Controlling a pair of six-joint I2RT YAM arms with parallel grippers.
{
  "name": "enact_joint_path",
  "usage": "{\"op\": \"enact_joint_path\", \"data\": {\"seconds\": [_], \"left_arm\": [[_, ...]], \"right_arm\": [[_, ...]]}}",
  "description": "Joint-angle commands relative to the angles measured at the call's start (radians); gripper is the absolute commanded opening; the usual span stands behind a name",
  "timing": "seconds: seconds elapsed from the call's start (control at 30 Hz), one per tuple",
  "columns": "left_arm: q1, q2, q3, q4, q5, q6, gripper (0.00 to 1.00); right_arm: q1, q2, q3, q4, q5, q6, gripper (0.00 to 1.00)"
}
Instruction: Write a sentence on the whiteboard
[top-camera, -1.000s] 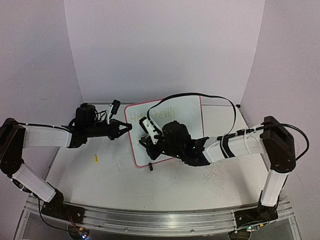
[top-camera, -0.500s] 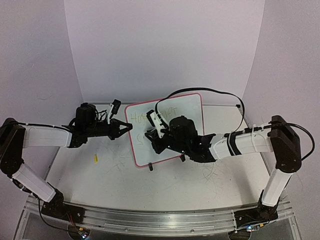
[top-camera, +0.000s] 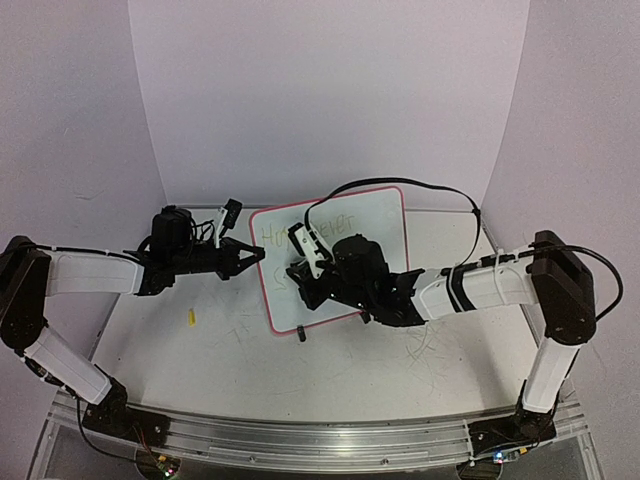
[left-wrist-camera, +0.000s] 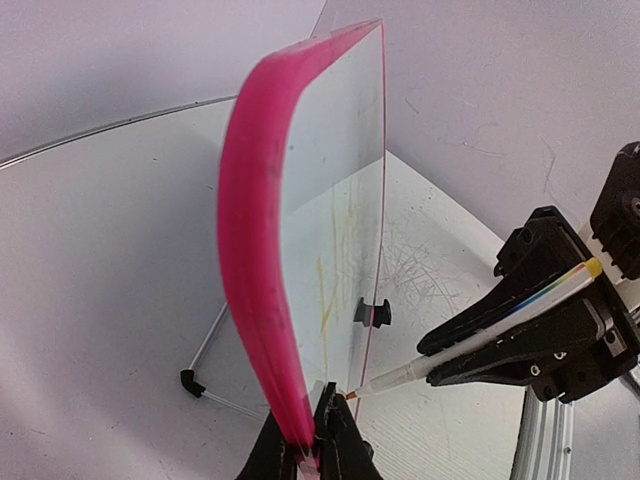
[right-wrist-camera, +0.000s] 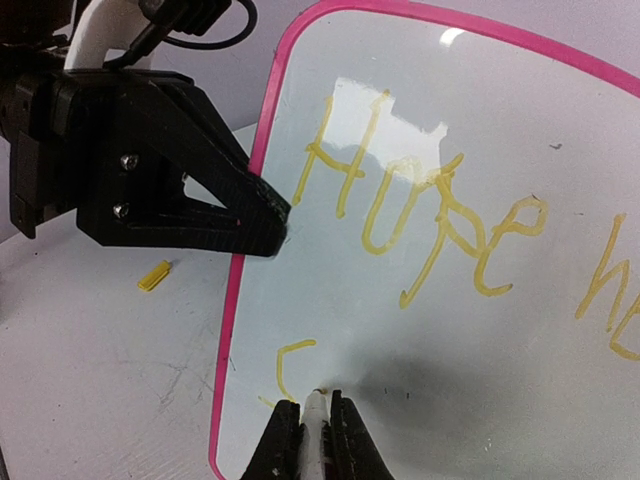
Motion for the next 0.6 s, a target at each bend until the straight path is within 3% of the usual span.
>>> {"op": "enact_joint_path", "data": {"seconds": [0.0,0.57], "left_arm": [[0.011,0.008,0.022,-0.022,-0.125,0.104,0.00],[0.010,0.007,0.023,-0.025,-0.124,0.104,0.00]], "right_arm": [[-0.002,0.006,0.020,0.009,0.038,0.003,0.00],[0.001,-0.006,-0.042,-0.001,0.028,0.052,0.00]]}}
